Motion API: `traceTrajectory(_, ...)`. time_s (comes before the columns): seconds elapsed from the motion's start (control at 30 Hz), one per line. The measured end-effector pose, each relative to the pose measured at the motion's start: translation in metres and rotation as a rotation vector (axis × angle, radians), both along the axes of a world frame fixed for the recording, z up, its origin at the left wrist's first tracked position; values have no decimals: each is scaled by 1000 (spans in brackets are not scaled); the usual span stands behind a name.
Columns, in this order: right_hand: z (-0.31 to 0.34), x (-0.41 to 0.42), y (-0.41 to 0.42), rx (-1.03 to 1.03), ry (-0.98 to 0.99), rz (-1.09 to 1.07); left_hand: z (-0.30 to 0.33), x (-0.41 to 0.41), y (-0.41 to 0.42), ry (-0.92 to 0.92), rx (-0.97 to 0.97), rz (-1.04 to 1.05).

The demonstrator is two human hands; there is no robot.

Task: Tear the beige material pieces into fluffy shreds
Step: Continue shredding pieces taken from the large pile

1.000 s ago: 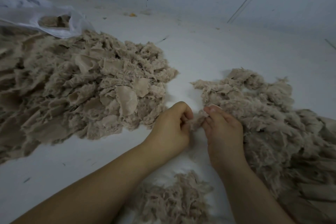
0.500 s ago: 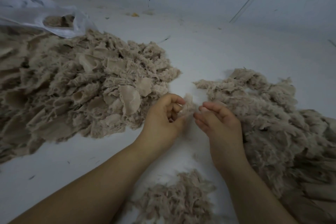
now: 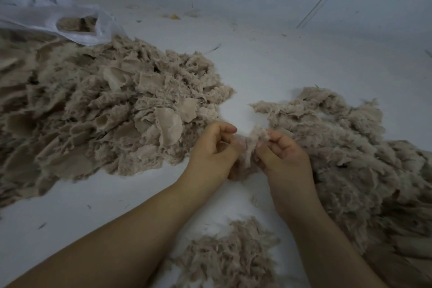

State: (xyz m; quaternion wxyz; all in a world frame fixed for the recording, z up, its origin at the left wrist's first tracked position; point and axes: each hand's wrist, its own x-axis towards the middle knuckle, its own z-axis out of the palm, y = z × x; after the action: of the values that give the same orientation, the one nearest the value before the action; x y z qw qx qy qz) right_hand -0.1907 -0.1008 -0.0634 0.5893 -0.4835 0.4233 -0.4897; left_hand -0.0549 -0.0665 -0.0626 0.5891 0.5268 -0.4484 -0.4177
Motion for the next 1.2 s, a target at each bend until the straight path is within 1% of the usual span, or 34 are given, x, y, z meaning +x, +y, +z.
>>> traceTrajectory(0.07,-1,0,0,-16,19,1,0,0,-1,-36,44,-35)
traceTrajectory(0.17,-1,2,1,0,-7,11,-2,-1,-2,-79,43,-133)
traceTrajectory(0.3,2,1,3,55,-31,44,-6,-5,0,-143,-2,-132)
traceTrajectory(0.4,3,-1,0,56,-39,64,-6,-8,0,-160,-21,-129)
traceTrajectory(0.43,2,-1,-1,42,-27,62,-6,-7,0,-144,-18,-101)
traceTrajectory(0.5,0,1,-1,19,4,40,-4,-4,-1,-55,7,-61)
traceTrajectory(0.57,-1,2,-1,18,10,43,-2,0,-2,3,26,-70)
traceTrajectory(0.67,-1,2,-1,23,-15,57,-2,-2,-2,-7,19,-78)
traceTrajectory(0.8,-3,1,0,-1,52,48,-3,-5,-1,-5,6,-66)
traceTrajectory(0.93,-4,-1,-3,98,23,1,-2,-3,-2,12,17,-37)
traceTrajectory(1.07,-2,-1,-1,49,42,77,1,-4,-2,-5,55,-89)
traceTrajectory(1.2,-1,-1,0,17,72,97,3,-1,-5,-4,59,-64)
